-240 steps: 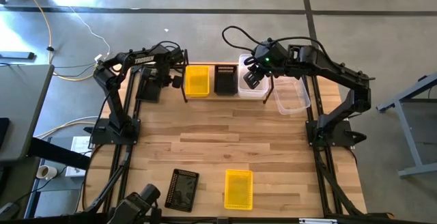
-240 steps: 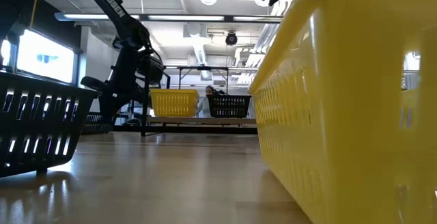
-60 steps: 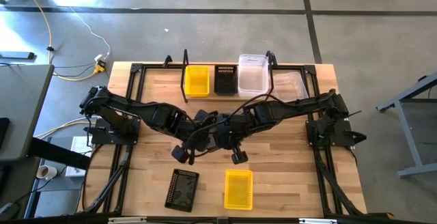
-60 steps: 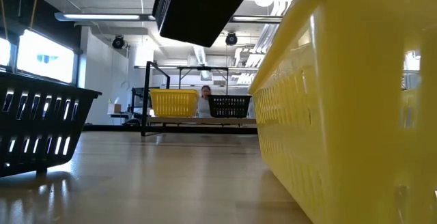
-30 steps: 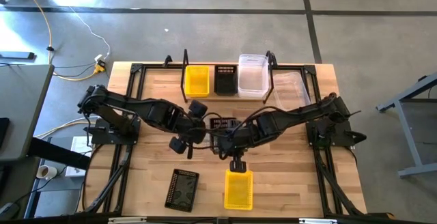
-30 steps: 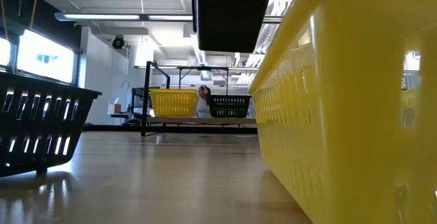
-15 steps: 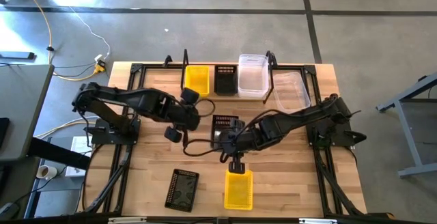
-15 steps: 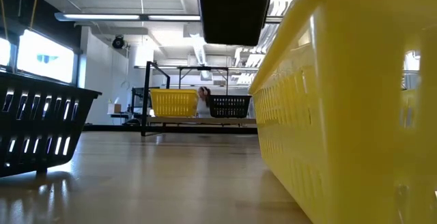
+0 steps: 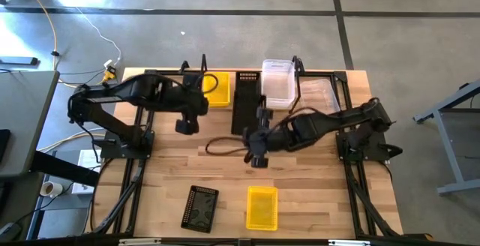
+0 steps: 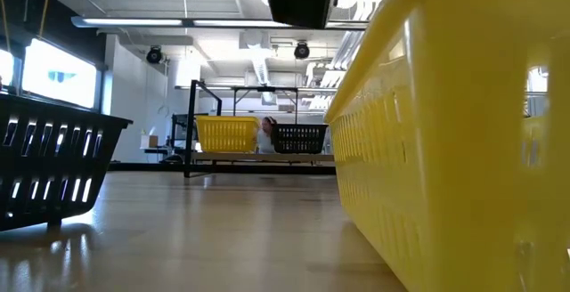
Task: Stack baskets on shelf by color
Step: Stack the top black bin on top of the black bin on the shelf
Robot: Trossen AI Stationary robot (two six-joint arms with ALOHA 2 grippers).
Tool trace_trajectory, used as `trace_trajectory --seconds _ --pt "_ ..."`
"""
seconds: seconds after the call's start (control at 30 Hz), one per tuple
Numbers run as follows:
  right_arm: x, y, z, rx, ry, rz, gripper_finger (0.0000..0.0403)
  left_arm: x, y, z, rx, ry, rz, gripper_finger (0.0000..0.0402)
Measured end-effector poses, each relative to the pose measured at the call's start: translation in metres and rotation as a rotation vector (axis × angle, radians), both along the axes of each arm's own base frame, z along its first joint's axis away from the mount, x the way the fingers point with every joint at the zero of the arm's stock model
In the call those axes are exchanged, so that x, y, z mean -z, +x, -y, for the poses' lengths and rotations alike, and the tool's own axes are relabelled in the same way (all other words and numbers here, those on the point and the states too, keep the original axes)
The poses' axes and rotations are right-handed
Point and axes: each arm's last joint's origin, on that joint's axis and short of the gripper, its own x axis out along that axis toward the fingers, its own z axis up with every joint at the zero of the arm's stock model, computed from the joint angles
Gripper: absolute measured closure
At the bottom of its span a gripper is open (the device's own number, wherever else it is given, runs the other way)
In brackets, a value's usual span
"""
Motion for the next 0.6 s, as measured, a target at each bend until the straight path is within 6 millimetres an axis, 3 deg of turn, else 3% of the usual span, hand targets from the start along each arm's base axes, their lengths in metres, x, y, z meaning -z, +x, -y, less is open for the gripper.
trace_trajectory --seconds 0.27,0.6 --pt "-0.003 0.007 0.051 0.002 -0.105 -0.051 0.0403 -0.009 -0.015 -0.016 -0.083 -0.003 0.055 0.0259" --pt "0.003 0.011 0.105 -0.056 -0.076 -0.092 0.0403 -0.008 -0.019 -0.035 -0.136 -0.08 0.069 0.0259"
